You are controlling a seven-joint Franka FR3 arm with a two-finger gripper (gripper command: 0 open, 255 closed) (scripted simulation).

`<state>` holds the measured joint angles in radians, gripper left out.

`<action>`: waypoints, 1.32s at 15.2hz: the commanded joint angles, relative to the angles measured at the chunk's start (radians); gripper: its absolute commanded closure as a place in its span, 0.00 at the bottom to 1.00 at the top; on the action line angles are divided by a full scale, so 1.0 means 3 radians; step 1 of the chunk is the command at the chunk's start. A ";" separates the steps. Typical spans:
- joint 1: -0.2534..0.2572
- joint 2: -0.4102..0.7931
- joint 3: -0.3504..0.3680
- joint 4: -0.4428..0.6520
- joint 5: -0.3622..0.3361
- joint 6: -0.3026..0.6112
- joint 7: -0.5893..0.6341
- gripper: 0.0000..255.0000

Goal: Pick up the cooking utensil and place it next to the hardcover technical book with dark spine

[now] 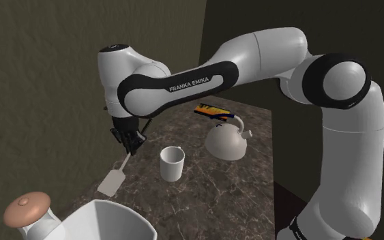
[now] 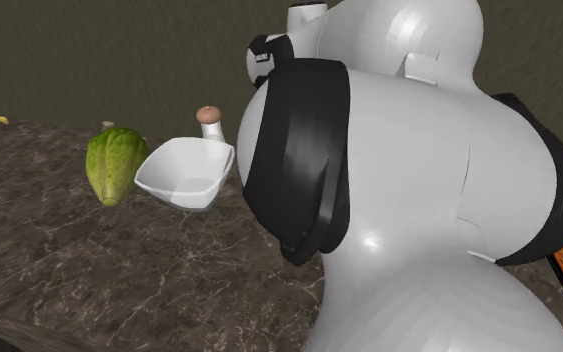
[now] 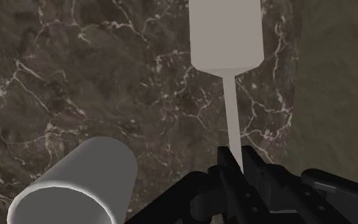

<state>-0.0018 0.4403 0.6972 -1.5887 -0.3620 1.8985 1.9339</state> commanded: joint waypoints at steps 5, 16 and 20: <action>-0.0552 -0.0493 0.0010 -0.0609 0.0287 0.0262 -0.0496 1.00; -0.1265 -0.1074 -0.0213 -0.1238 0.0695 0.0544 -0.1509 1.00; -0.1461 -0.1176 -0.0345 -0.1344 0.0775 0.0599 -0.1864 1.00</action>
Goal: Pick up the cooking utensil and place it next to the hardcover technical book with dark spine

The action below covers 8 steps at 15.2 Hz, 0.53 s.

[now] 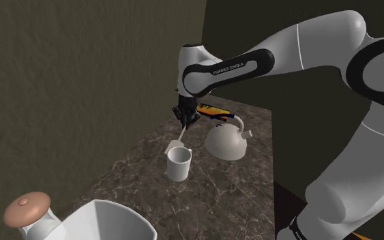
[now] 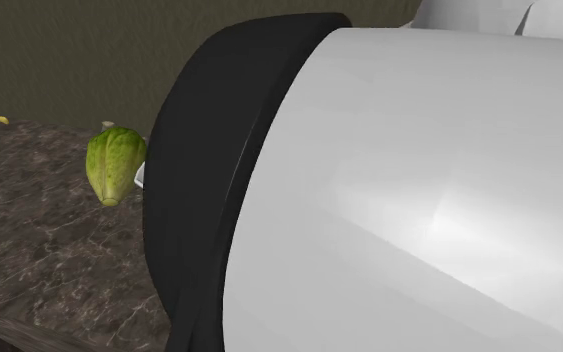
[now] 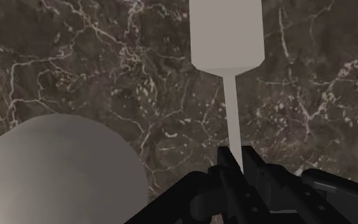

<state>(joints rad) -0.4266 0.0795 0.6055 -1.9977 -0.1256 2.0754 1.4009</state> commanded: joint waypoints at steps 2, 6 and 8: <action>-0.0135 -0.0002 -0.0110 -0.0009 0.0013 0.0029 -0.0258 1.00; -0.0308 -0.0014 -0.0252 -0.0020 0.0038 0.0056 -0.0583 1.00; -0.0391 0.0000 -0.0322 -0.0003 0.0039 0.0063 -0.0738 1.00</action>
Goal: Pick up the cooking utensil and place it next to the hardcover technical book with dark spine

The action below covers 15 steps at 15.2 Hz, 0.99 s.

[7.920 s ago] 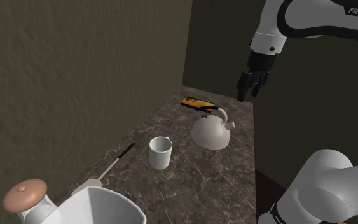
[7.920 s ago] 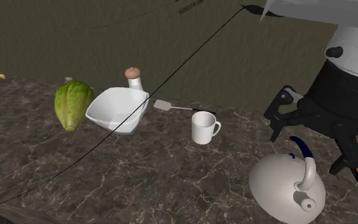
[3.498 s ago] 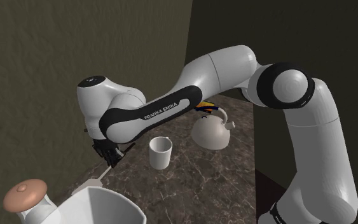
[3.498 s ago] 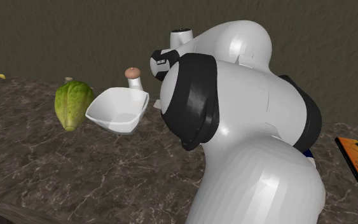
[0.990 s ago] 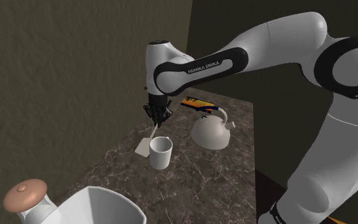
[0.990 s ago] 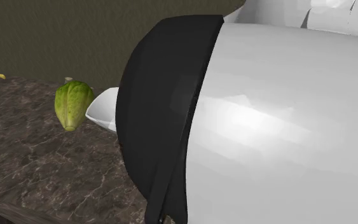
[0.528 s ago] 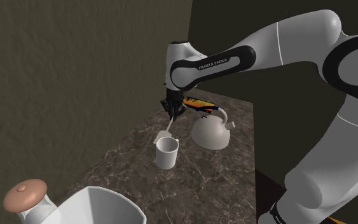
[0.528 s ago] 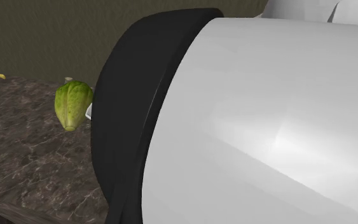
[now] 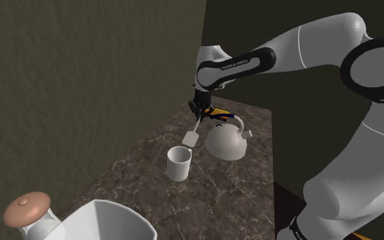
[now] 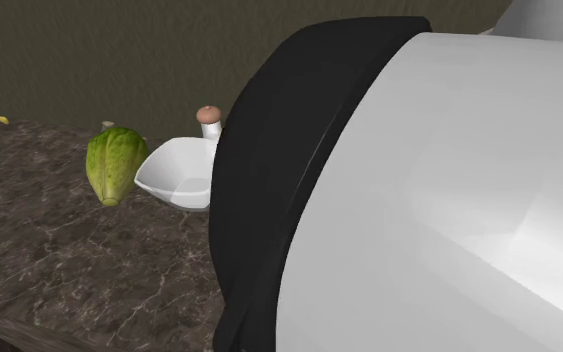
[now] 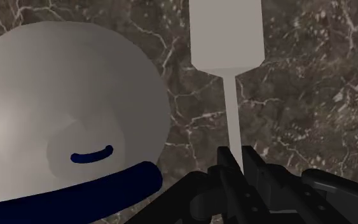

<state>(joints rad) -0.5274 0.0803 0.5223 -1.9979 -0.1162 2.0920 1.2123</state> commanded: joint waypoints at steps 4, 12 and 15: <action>-0.0215 0.0066 -0.0182 0.0080 -0.0006 0.0010 -0.0403 1.00; -0.0508 0.0347 -0.0431 0.0434 -0.0073 -0.0047 -0.0936 1.00; -0.0607 0.0497 -0.0514 0.0635 -0.0104 -0.0093 -0.1120 1.00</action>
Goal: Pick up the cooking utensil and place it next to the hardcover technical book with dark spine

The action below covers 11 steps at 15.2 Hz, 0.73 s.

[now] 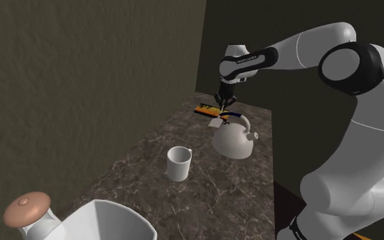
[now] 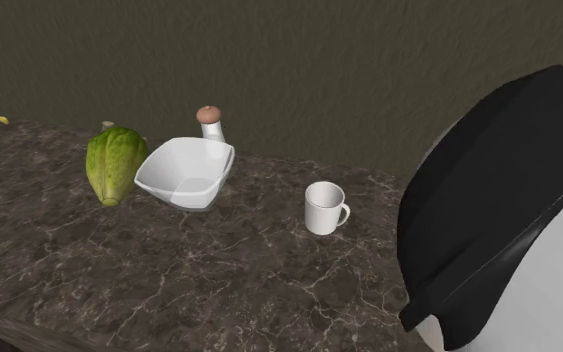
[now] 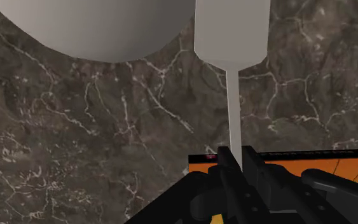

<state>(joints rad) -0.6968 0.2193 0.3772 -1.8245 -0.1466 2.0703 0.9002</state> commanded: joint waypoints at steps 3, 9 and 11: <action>-0.0134 0.0209 -0.0106 0.0298 -0.0034 -0.0084 -0.0257 1.00; -0.0289 0.0636 -0.0243 0.0922 -0.0095 -0.0271 -0.0593 1.00; -0.0331 0.0806 -0.0284 0.1181 -0.0114 -0.0357 -0.0702 1.00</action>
<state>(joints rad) -0.7853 0.4410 0.2989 -1.4976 -0.1794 1.9697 0.7106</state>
